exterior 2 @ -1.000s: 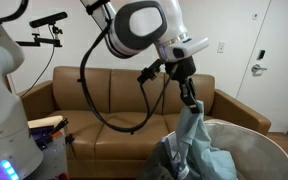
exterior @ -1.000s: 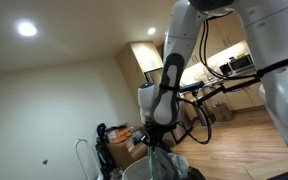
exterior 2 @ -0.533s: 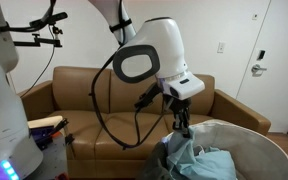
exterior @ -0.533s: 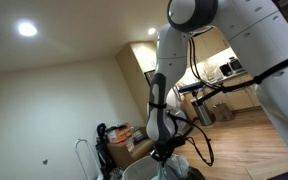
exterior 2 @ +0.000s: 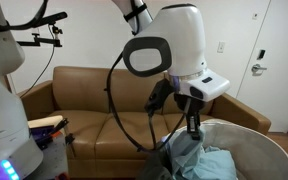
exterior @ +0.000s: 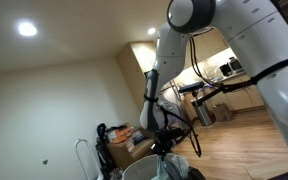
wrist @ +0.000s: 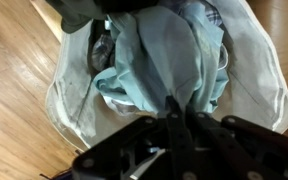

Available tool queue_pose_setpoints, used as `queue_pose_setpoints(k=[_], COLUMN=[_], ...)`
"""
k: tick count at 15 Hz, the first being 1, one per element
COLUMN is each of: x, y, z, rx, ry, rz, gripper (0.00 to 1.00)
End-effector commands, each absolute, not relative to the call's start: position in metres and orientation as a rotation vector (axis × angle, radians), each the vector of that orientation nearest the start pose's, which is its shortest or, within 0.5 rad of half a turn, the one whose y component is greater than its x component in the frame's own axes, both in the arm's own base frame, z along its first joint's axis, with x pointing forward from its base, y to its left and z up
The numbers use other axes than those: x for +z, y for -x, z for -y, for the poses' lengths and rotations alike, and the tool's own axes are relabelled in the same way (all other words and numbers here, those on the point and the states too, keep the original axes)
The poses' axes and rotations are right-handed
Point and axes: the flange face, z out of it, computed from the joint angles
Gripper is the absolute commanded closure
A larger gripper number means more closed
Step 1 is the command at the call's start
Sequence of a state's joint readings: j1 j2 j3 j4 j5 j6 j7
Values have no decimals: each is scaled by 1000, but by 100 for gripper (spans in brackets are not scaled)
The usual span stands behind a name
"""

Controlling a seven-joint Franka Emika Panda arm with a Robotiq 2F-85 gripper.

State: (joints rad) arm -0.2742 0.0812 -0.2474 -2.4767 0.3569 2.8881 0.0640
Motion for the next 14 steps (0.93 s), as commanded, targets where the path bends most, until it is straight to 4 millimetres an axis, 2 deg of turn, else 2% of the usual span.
queue_pose_setpoints(k=[1, 2, 3, 4, 6, 8, 9, 10, 14], x=[300, 298, 283, 277, 258, 239, 255, 249, 248], y=[-434, -438, -434, -434, -425, -412, -415, -412, -417], z=[257, 255, 264, 266, 276, 289, 274, 279, 277], rx=[-460, -435, -365, -312, -161, -18, -112, -88, -92], ry=[2739, 2734, 2763, 2774, 2803, 2834, 2806, 2809, 2828], rz=[-1140, -1090, -1022, -951, -851, -823, -880, -889, -860], gripper=[94, 94, 95, 95, 94, 95, 96, 95, 93])
